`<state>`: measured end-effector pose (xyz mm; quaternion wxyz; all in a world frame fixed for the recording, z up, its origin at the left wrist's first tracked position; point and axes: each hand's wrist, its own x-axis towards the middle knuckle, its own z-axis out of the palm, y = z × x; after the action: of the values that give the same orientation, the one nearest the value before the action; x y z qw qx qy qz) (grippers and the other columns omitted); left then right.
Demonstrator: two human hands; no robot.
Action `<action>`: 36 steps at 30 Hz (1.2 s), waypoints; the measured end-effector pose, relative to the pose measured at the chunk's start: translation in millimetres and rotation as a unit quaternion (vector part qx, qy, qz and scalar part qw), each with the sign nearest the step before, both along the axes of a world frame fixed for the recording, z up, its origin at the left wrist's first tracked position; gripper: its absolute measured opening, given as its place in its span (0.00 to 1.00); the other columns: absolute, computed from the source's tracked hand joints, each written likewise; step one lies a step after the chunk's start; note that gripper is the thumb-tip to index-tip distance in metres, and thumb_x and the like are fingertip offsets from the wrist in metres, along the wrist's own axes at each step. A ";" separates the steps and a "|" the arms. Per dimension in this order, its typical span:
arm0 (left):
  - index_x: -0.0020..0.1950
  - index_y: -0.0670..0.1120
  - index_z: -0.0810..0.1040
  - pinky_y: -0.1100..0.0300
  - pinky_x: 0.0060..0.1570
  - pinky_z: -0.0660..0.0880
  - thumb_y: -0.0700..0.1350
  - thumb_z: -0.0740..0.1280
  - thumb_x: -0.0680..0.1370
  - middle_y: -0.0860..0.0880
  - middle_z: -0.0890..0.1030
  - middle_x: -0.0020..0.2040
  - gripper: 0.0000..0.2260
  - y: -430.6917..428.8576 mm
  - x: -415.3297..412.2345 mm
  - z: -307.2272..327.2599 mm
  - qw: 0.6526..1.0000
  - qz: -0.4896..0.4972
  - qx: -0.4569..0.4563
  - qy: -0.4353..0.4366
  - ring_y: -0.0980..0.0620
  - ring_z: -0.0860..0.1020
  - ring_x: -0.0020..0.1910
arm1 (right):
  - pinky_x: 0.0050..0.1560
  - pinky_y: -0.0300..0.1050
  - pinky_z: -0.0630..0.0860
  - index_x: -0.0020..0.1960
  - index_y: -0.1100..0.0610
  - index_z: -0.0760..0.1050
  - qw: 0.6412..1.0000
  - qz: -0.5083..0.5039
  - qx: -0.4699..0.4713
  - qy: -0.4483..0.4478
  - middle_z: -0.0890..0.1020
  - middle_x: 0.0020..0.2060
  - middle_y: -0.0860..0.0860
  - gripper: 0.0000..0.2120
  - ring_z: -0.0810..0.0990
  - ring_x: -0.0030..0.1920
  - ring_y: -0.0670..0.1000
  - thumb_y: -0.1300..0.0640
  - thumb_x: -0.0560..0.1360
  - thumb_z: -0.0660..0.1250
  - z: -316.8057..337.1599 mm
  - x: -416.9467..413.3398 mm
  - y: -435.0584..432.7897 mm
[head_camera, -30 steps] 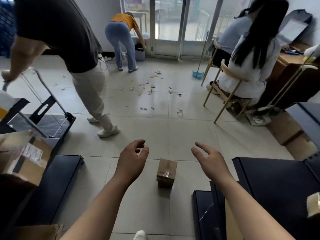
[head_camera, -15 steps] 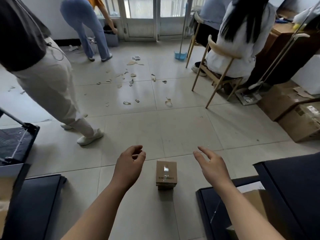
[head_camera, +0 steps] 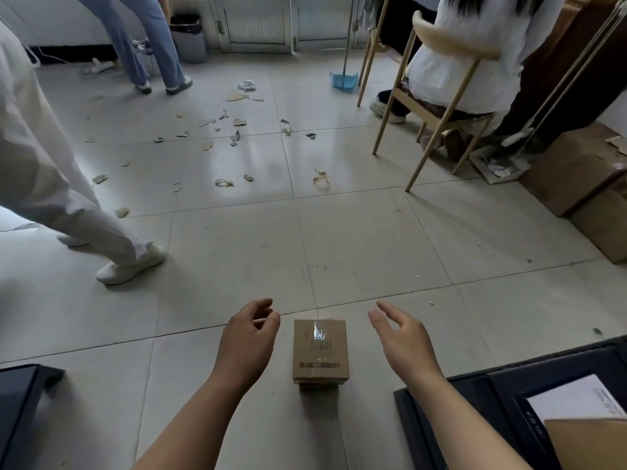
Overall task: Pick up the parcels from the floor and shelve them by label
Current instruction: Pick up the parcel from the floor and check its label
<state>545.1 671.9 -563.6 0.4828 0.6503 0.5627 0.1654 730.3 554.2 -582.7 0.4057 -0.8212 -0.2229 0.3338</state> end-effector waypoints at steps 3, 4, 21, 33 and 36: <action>0.66 0.46 0.74 0.62 0.50 0.68 0.45 0.63 0.79 0.53 0.78 0.54 0.15 5.3 11.1 -60.6 1.000 -0.002 -0.012 0.008 0.55 0.76 0.51 | 0.65 0.43 0.65 0.68 0.53 0.70 1.000 0.004 -0.009 0.003 0.73 0.67 0.48 0.21 0.69 0.68 0.48 0.48 0.77 0.63 -58.6 7.6 7.5; 0.66 0.47 0.73 0.62 0.51 0.69 0.45 0.63 0.79 0.52 0.78 0.55 0.16 7.2 13.6 -80.2 1.000 -0.003 -0.015 0.012 0.55 0.75 0.52 | 0.65 0.43 0.65 0.68 0.53 0.71 1.000 0.005 -0.014 0.002 0.73 0.67 0.48 0.21 0.69 0.68 0.49 0.48 0.77 0.63 -77.0 10.1 10.2; 0.77 0.49 0.57 0.49 0.68 0.66 0.49 0.61 0.80 0.43 0.68 0.73 0.27 34.0 42.2 -325.3 0.993 -0.032 -0.072 0.087 0.45 0.68 0.70 | 0.65 0.49 0.67 0.71 0.54 0.67 0.996 -0.019 -0.063 0.060 0.70 0.70 0.51 0.24 0.68 0.69 0.53 0.47 0.77 0.62 -314.5 26.4 45.3; 0.75 0.59 0.56 0.47 0.60 0.75 0.47 0.59 0.79 0.48 0.78 0.63 0.25 33.2 58.4 -378.5 0.987 -0.059 -0.136 0.059 0.46 0.78 0.58 | 0.60 0.54 0.76 0.71 0.43 0.61 0.988 0.014 -0.062 0.144 0.77 0.62 0.47 0.26 0.78 0.58 0.50 0.47 0.75 0.63 -365.9 23.7 56.4; 0.74 0.59 0.59 0.47 0.59 0.75 0.46 0.59 0.79 0.49 0.79 0.61 0.24 31.4 59.6 -375.9 0.988 -0.060 -0.131 0.057 0.47 0.79 0.56 | 0.60 0.54 0.76 0.72 0.43 0.60 0.986 0.024 -0.062 0.155 0.77 0.62 0.46 0.28 0.78 0.58 0.50 0.47 0.74 0.63 -366.4 23.8 56.1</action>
<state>604.7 703.3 -939.5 0.5397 0.6223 0.5665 0.0238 754.1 610.3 -949.1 0.3757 -0.7774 -0.1553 0.4801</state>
